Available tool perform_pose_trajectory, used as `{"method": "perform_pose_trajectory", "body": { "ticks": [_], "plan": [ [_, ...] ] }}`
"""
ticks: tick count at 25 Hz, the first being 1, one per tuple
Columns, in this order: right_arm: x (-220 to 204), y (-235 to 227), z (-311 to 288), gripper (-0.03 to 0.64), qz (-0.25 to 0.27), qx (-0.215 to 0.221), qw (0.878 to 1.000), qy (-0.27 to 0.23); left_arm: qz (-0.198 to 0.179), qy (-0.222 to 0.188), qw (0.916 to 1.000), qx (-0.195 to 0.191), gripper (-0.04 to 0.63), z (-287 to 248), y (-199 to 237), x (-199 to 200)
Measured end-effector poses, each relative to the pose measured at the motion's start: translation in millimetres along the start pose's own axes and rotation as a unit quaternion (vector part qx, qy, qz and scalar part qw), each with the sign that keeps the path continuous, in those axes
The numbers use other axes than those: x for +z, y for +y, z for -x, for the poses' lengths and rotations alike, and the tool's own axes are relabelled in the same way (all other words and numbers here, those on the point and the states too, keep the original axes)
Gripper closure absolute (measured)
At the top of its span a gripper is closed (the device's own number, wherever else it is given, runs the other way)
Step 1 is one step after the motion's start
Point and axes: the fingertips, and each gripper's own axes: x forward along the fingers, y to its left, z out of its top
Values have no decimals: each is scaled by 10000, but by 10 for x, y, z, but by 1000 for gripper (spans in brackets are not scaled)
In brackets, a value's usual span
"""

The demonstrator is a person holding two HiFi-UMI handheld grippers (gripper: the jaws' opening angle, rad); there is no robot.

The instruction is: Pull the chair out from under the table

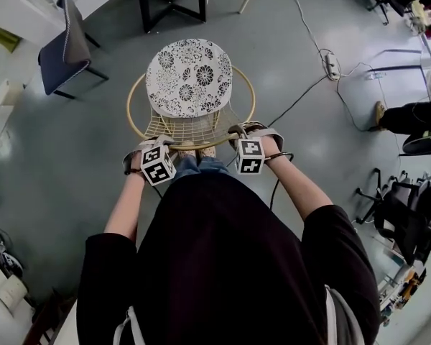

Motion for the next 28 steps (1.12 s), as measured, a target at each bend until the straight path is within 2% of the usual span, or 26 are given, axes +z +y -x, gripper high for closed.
{"method": "perform_pose_trajectory", "body": {
  "ticks": [2,4,6,9,11,15,17,19,21,23,25,28],
  "plan": [
    [84,-84,131,517,-421,-109,9986,-312,192,-287,9993,119,496,145,14,81],
    [207,-215,259,543,-790,-291,9945,-623,380,-588,9968,375,576,300,79,163],
    [369,-414,391,573,-1102,-595,9874,-963,630,-883,9917,697,586,462,220,255],
    [649,-800,688,584,-1727,-1180,9639,-1647,939,-1275,9782,1341,586,746,514,445],
    [811,-1064,943,589,-2264,-1586,9374,-2117,1068,-1538,9648,1845,588,988,720,588],
    [967,-1456,1496,594,-3287,-2354,8671,-2908,1406,-2257,9244,2736,588,1548,1039,895],
    [995,-1578,1765,594,-3624,-2637,8340,-3219,1609,-2667,8997,3057,588,1856,1155,1023],
    [996,-1674,2034,594,-3803,-2894,8073,-3461,1842,-3090,8713,3338,588,2175,1255,1126],
    [978,-1750,2299,595,-3863,-3168,7863,-3634,2036,-3465,8420,3597,588,2472,1329,1203],
    [961,-1801,2553,595,-3847,-3454,7685,-3769,2131,-3748,8178,3812,588,2718,1367,1267],
    [949,-1837,2780,594,-3821,-3693,7513,-3913,2151,-3937,7996,3993,588,2914,1376,1320],
    [950,-1874,3024,595,-3787,-3935,7324,-4066,2122,-4093,7817,4200,588,3123,1362,1367]
  ]
}}
